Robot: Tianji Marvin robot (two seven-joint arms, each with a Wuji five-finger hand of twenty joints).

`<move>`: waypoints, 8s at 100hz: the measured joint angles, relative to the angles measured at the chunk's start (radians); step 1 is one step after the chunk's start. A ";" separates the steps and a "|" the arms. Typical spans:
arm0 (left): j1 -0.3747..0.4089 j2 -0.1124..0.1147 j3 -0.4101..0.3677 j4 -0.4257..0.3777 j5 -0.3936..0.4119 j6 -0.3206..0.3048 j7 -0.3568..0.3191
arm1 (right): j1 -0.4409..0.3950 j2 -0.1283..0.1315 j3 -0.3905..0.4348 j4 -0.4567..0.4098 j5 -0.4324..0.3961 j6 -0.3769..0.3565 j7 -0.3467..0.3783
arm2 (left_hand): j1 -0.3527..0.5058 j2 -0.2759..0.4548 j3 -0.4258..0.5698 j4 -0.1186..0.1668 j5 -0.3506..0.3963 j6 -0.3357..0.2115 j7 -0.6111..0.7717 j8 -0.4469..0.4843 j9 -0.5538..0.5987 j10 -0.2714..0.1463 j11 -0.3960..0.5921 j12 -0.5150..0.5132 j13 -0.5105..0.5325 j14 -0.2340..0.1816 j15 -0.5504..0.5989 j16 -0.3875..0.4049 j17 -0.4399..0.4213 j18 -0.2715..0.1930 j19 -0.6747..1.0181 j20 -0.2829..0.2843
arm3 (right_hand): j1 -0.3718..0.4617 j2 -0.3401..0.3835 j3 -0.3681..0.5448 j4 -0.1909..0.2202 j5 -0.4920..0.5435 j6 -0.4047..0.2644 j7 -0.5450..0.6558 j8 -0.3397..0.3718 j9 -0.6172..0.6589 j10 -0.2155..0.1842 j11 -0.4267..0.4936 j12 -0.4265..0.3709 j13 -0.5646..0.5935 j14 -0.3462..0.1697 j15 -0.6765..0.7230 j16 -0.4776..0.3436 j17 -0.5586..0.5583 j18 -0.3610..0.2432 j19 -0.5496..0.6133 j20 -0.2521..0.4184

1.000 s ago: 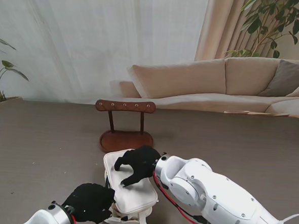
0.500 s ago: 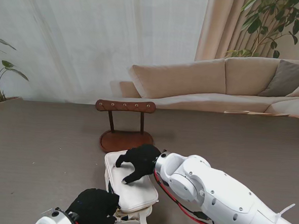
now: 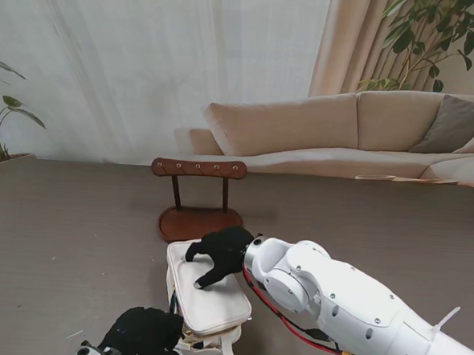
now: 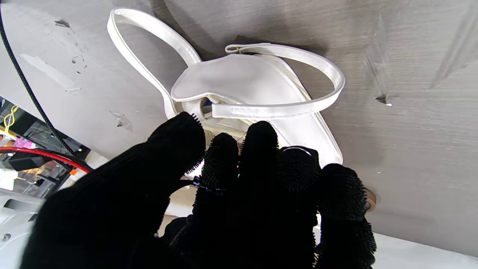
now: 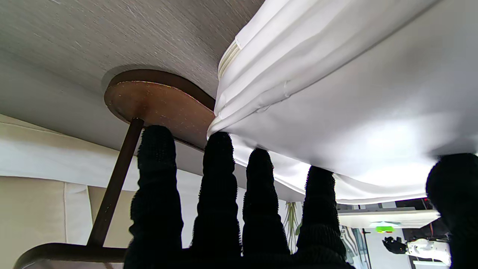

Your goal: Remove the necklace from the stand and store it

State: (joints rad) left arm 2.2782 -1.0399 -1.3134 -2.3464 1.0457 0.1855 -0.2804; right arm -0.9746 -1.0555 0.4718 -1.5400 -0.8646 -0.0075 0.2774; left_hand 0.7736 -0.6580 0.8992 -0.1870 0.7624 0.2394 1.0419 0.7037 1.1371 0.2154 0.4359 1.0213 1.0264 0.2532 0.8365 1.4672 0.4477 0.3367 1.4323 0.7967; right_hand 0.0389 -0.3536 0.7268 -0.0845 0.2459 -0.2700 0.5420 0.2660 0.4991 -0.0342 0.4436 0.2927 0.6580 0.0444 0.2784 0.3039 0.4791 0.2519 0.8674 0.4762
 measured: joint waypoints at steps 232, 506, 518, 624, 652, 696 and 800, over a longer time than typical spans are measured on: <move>0.037 -0.032 -0.122 0.054 -0.151 -0.101 0.180 | -0.007 -0.014 0.077 -0.061 -0.028 0.101 -0.009 | 0.000 0.000 0.012 0.000 0.032 -0.052 0.080 0.033 -0.001 -0.008 -0.014 -0.014 0.002 0.000 0.000 0.000 0.003 0.000 0.000 0.000 | 0.011 0.013 0.009 0.000 0.044 0.109 0.035 0.003 -0.022 0.011 -0.003 -0.004 0.018 0.129 -0.024 -0.011 0.000 0.000 -0.002 0.000; -0.336 -0.005 -0.069 0.350 -0.324 -0.175 0.043 | 0.237 -0.105 -0.175 0.251 0.151 0.193 0.022 | 0.000 0.000 0.073 -0.021 -0.060 -0.021 0.197 0.048 -0.001 -0.009 -0.027 -0.026 0.003 -0.014 0.012 0.000 0.039 0.000 0.000 -0.003 | -0.158 -0.492 0.363 -0.429 0.651 0.133 0.593 0.245 0.691 -0.047 0.271 0.452 0.622 -0.037 0.842 0.327 0.086 -0.066 0.448 0.019; -0.428 -0.001 0.001 0.430 -0.342 -0.178 0.042 | 0.199 -0.088 -0.125 0.233 0.143 0.196 0.022 | 0.000 0.000 0.073 -0.021 -0.060 -0.021 0.197 0.048 -0.001 -0.009 -0.027 -0.026 0.003 -0.014 0.012 0.000 0.039 0.000 0.000 -0.003 | -0.156 -0.492 0.364 -0.429 0.651 0.132 0.593 0.246 0.691 -0.047 0.271 0.452 0.622 -0.037 0.842 0.327 0.086 -0.066 0.448 0.019; -0.930 -0.039 0.366 0.937 -0.564 -0.280 0.155 | -0.029 -0.018 0.121 0.065 0.051 0.272 0.035 | 0.014 0.000 0.104 -0.021 -0.059 -0.021 0.197 0.039 -0.001 -0.008 -0.020 -0.026 0.004 -0.013 0.012 0.000 0.039 0.002 0.000 -0.003 | 0.176 -0.480 0.567 -0.333 0.653 0.211 0.584 0.238 0.706 0.016 0.274 0.451 0.622 -0.037 0.870 0.327 0.086 -0.067 0.461 0.022; -1.036 -0.068 0.442 1.062 -0.638 -0.320 0.190 | -0.083 -0.011 0.176 0.023 0.006 0.318 0.044 | 0.014 -0.001 0.103 -0.021 -0.058 -0.021 0.204 0.039 -0.001 -0.007 -0.026 -0.026 0.004 -0.012 0.012 0.000 0.039 0.003 0.000 -0.003 | 0.189 -0.480 0.568 -0.323 0.665 0.211 0.584 0.238 0.717 0.016 0.295 0.451 0.622 -0.037 0.874 0.331 0.086 -0.067 0.463 0.022; -1.245 -0.131 0.575 1.279 -0.755 -0.433 0.210 | -0.189 -0.001 0.280 -0.041 -0.102 0.394 0.046 | 0.015 -0.001 0.093 -0.021 -0.048 -0.021 0.206 0.038 -0.001 -0.007 -0.026 -0.027 0.004 -0.010 0.012 0.000 0.039 0.004 0.000 -0.003 | 0.202 -0.367 0.567 -0.258 0.606 0.212 0.580 0.196 0.652 0.037 0.316 0.421 0.621 0.021 0.640 0.257 0.087 -0.044 0.451 0.021; -0.884 -0.001 0.230 0.839 -0.492 -0.260 -0.072 | -0.291 0.016 0.474 -0.023 -0.097 -0.376 -0.129 | 0.013 -0.001 0.072 -0.021 -0.048 -0.021 0.202 0.038 -0.001 -0.006 -0.026 -0.027 0.004 -0.010 0.012 0.000 0.035 0.004 0.000 -0.003 | 0.082 -0.095 0.091 -0.009 0.305 0.091 0.148 0.118 0.202 0.020 -0.006 0.045 0.111 0.054 -0.014 -0.011 0.088 -0.001 0.030 -0.023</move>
State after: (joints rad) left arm 1.3943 -1.0409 -1.0835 -1.5072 0.5540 -0.0748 -0.3525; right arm -1.2654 -1.0394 0.9461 -1.5626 -0.9614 -0.3835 0.1487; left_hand 0.7867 -0.6588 0.9709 -0.2082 0.7140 0.2185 1.2441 0.7420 1.1366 0.2090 0.4103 0.9947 1.0303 0.2430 0.8490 1.4672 0.4828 0.3407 1.4323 0.7939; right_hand 0.1206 -0.4485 0.8176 -0.0932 0.5513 -0.1789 0.6903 0.3841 0.7011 -0.0139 0.4373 0.3373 0.7689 0.0987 0.2649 0.2933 0.5670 0.2511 0.8970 0.4528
